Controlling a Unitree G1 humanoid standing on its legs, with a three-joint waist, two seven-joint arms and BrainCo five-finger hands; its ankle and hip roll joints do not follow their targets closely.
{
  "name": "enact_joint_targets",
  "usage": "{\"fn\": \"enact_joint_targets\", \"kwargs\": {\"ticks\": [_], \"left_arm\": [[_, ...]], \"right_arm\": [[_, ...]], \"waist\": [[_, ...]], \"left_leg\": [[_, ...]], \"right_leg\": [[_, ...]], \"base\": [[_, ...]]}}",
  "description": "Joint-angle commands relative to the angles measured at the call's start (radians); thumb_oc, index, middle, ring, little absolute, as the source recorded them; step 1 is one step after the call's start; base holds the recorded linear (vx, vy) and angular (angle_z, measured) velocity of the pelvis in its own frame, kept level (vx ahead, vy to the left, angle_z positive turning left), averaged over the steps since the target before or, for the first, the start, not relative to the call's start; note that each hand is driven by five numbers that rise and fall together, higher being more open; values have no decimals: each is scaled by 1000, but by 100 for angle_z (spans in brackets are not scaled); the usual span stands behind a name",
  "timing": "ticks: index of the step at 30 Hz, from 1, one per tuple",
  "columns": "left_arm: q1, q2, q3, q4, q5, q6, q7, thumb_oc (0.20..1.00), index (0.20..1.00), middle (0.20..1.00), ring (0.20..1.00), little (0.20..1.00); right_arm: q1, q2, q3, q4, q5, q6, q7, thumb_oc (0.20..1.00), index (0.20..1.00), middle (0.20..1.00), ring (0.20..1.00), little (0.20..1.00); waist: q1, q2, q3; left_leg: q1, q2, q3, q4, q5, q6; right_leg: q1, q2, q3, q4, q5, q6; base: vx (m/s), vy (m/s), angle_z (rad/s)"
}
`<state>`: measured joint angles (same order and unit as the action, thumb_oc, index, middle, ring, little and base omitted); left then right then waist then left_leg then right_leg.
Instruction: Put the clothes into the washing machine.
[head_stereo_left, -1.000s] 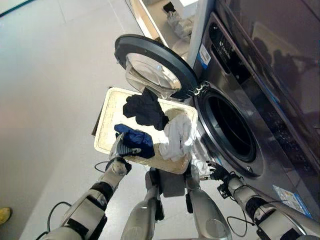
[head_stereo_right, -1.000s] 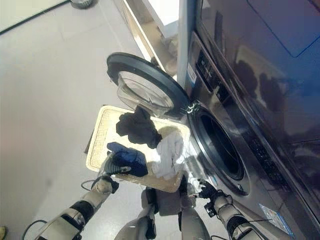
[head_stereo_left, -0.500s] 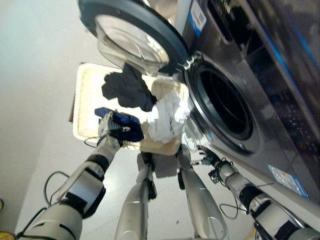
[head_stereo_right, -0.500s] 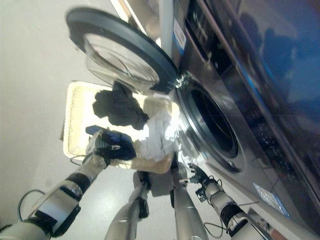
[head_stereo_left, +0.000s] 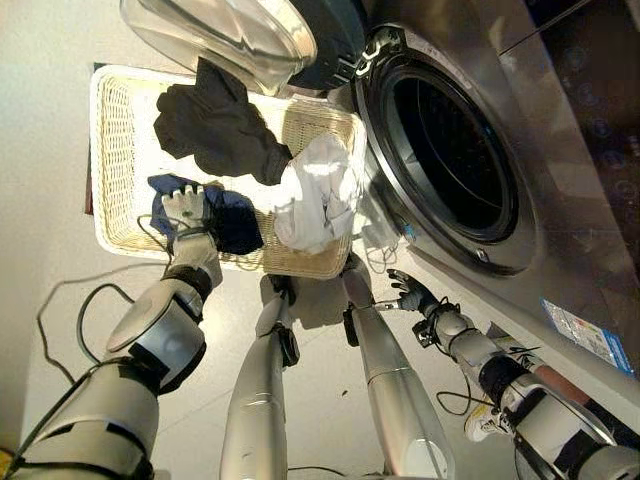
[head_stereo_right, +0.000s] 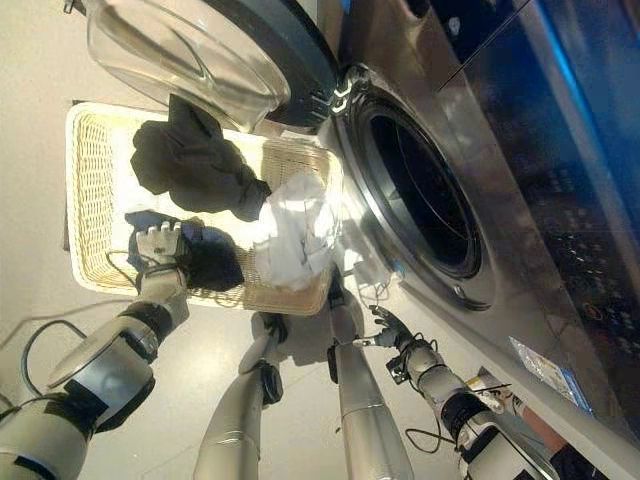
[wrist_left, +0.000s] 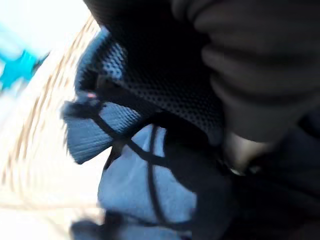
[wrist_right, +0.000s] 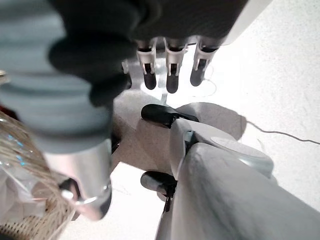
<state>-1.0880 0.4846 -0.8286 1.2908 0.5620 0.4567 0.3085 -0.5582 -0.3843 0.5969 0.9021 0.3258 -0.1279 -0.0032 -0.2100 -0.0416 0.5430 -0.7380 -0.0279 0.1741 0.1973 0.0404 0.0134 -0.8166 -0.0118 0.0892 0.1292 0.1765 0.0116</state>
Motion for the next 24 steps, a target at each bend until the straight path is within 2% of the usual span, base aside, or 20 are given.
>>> {"fn": "enact_joint_targets", "kwargs": {"ticks": [1, 2, 4, 6, 7, 9, 12, 13, 14, 16, 18, 19, 21, 24], "left_arm": [[134, -18, 36, 65, 65, 29, -139, 200, 200, 200, 200, 200], [134, -18, 36, 65, 65, 29, -139, 200, 200, 200, 200, 200], [139, -29, 47, 79, -7, 0, -73, 200, 200, 200, 200, 200], [139, -28, 48, 81, -10, -4, -67, 200, 200, 200, 200, 200], [135, -27, 57, 80, -9, -30, -24, 200, 200, 200, 200, 200], [136, -21, 56, 78, -21, -63, -7, 200, 200, 200, 200, 200], [142, -20, 53, 73, -68, -85, 19, 200, 200, 200, 200, 200], [149, -23, 65, 64, -137, -120, 49, 200, 200, 200, 200, 200], [161, -23, 86, 49, -233, -191, 111, 200, 200, 200, 200, 200], [170, -8, 121, 11, -334, -256, 138, 200, 200, 200, 200, 200], [172, -5, 128, 2, -342, -256, 135, 200, 200, 200, 200, 200], [199, 17, 180, -67, -423, -283, 169, 200, 200, 200, 200, 200], [210, 27, 199, -94, -444, -290, 179, 200, 200, 200, 200, 200], [292, 55, 286, -251, -513, -308, 233, 200, 200, 200, 200, 200]], "right_arm": [[26, -8, 0, -24, 37, -44, 11, 1000, 1000, 1000, 1000, 1000], [26, -8, 0, -24, 37, -44, 11, 1000, 1000, 1000, 1000, 1000], [15, -4, -7, -15, 56, -54, 24, 1000, 1000, 1000, 1000, 1000], [14, -4, -8, -15, 57, -56, 25, 1000, 1000, 1000, 1000, 1000], [12, -1, -8, -21, 58, -63, 28, 1000, 1000, 1000, 1000, 1000], [12, -3, -10, -26, 60, -67, 29, 1000, 1000, 1000, 1000, 1000], [11, -5, -10, -28, 66, -67, 29, 1000, 1000, 1000, 1000, 1000], [6, -5, -14, -33, 71, -71, 28, 1000, 1000, 1000, 1000, 1000], [1, -7, -22, -45, 81, -85, 31, 1000, 1000, 1000, 1000, 1000], [0, -12, -31, -84, 94, -96, 28, 1000, 1000, 1000, 1000, 1000], [0, -13, -33, -93, 95, -98, 27, 1000, 1000, 1000, 1000, 1000], [1, -26, -50, -167, 122, -93, 22, 1000, 1000, 1000, 1000, 1000], [1, -28, -56, -196, 142, -87, 21, 1000, 1000, 1000, 1000, 1000], [27, -27, -80, -349, 172, -71, -26, 1000, 1000, 1000, 1000, 1000]], "waist": [[7, -47, -23], [7, -47, -23], [12, -51, -23], [13, -51, -23], [17, -52, -23], [22, -48, -23], [27, -46, -23], [35, -37, -23], [50, -22, -23], [60, -2, -23], [62, 1, -23], [71, 23, -23], [74, 28, -23], [97, 47, -23]], "left_leg": [[-40, -54, -42, 113, -42, -33], [-40, -54, -42, 113, -42, -33], [-25, -53, -50, 102, -34, -38], [-23, -52, -51, 100, -34, -38], [-15, -50, -57, 94, -27, -41], [2, -50, -65, 81, -20, -41], [12, -48, -69, 73, -14, -42], [37, -46, -74, 50, -2, -43], [78, -41, -82, 7, 20, -45], [120, -34, -89, -34, 40, -49], [126, -33, -92, -38, 43, -50], [162, -31, -106, -62, 55, -53], [168, -31, -109, -68, 60, -55], [195, -30, -125, -78, 64, -60]], "right_leg": [[-3, 8, -66, 4, 8, 48], [-3, 8, -66, 4, 8, 48], [14, 9, -71, 1, 6, 47], [15, 10, -72, 1, 6, 47], [24, 10, -76, 4, 1, 46], [38, 13, -78, 7, -4, 43], [49, 13, -82, 8, -7, 42], [69, 18, -85, 9, -15, 39], [103, 22, -95, 7, -26, 36], [141, 25, -106, 3, -37, 34], [147, 26, -107, 3, -39, 34], [184, 24, -116, 1, -53, 33], [192, 23, -121, 2, -56, 33], [223, 12, -147, 18, -81, 29]], "base": [[0, 0, 0], [-9, -30, 1], [-7, -33, 2], [-9, -28, 5], [-16, -44, 1], [-9, -24, 0], [-10, -16, 5], [-23, -35, 1], [-30, -49, 3], [-27, -50, 12], [-22, -37, 15], [-35, -52, 13], [-37, -49, 23], [-53, -69, 25]]}}
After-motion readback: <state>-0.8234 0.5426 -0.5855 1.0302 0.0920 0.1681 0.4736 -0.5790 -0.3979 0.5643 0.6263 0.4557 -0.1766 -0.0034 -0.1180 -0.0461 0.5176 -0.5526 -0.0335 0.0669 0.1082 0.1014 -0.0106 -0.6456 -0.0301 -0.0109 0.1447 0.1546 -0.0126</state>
